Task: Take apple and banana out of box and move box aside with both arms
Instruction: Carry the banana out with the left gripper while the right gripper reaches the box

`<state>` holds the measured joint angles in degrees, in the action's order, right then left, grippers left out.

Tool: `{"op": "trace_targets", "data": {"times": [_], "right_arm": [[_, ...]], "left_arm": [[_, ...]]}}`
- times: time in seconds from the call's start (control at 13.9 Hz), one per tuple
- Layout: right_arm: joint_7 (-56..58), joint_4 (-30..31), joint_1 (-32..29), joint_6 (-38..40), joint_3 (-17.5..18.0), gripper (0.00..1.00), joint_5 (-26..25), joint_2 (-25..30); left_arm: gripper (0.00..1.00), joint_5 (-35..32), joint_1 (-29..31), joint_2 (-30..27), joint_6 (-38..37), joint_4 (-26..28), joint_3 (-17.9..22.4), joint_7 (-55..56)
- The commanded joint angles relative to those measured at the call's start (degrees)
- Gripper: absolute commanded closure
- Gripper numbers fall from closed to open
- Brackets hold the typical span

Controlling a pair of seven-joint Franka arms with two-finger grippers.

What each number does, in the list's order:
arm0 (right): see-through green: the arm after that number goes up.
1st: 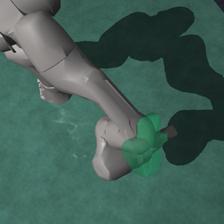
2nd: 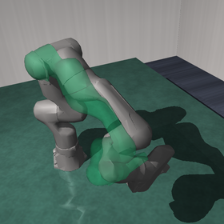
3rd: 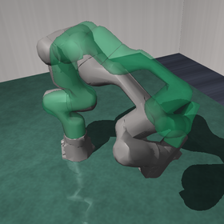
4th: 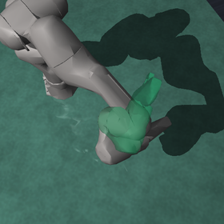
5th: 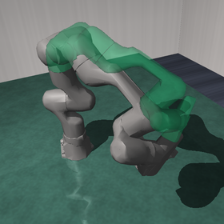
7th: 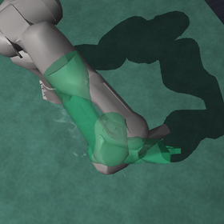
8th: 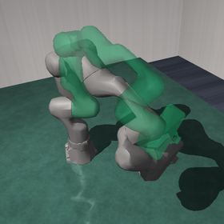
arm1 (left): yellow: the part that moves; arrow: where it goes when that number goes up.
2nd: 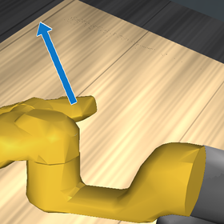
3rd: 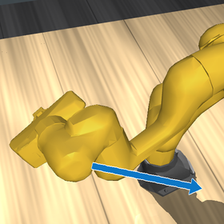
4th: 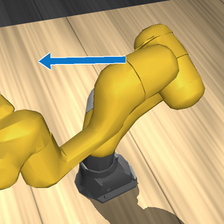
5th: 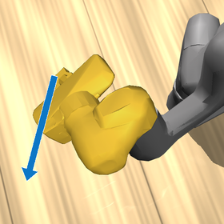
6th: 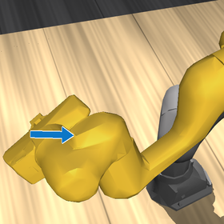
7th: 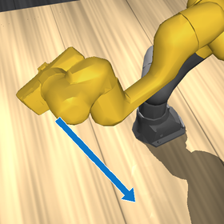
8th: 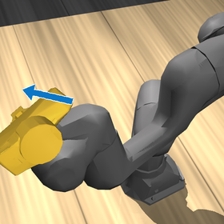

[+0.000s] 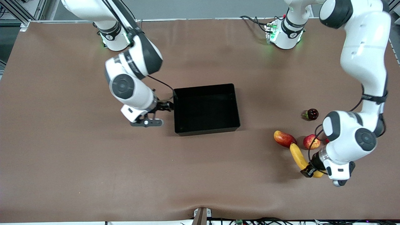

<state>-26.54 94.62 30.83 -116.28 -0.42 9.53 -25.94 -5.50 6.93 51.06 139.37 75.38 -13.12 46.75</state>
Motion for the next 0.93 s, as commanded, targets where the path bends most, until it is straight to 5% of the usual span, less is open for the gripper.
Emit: {"op": "trace_targets", "data": {"times": [0.0,0.22,0.43,0.65,0.72,0.79,0.86], "right_arm": [[-1.1,6.2,2.8,-10.7,-0.7,0.00,0.4,-1.0],[-1.0,7.3,4.3,-14.7,-0.9,0.07,-1.1,-3.8],[-3.1,7.2,4.3,-15.5,-0.9,1.00,-2.7,-4.7],[-5.6,7.1,4.3,-15.0,-0.9,1.00,-2.8,-4.6],[-5.7,6.9,4.2,-14.2,-0.9,1.00,-2.7,-4.4],[-5.5,6.3,3.8,-12.8,-0.9,1.00,-2.7,-4.2],[-5.7,5.5,3.5,-10.3,-0.9,1.00,-2.7,-3.8]], "left_arm": [[1.00,1.2,0.6,5.4,3.1,-4.5,-0.1,-5.6],[1.00,0.6,0.6,5.6,2.8,-4.3,0.4,-7.2],[1.00,0.8,0.5,5.5,2.3,-3.8,2.2,-10.2],[1.00,0.3,0.2,5.6,2.3,-3.3,2.3,-10.4],[0.77,0.2,0.2,5.6,2.3,-3.2,2.4,-10.4],[0.27,0.2,0.2,5.4,2.3,-3.3,2.4,-11.1],[0.00,0.2,0.2,4.8,2.0,-3.0,2.4,-12.7]]}}
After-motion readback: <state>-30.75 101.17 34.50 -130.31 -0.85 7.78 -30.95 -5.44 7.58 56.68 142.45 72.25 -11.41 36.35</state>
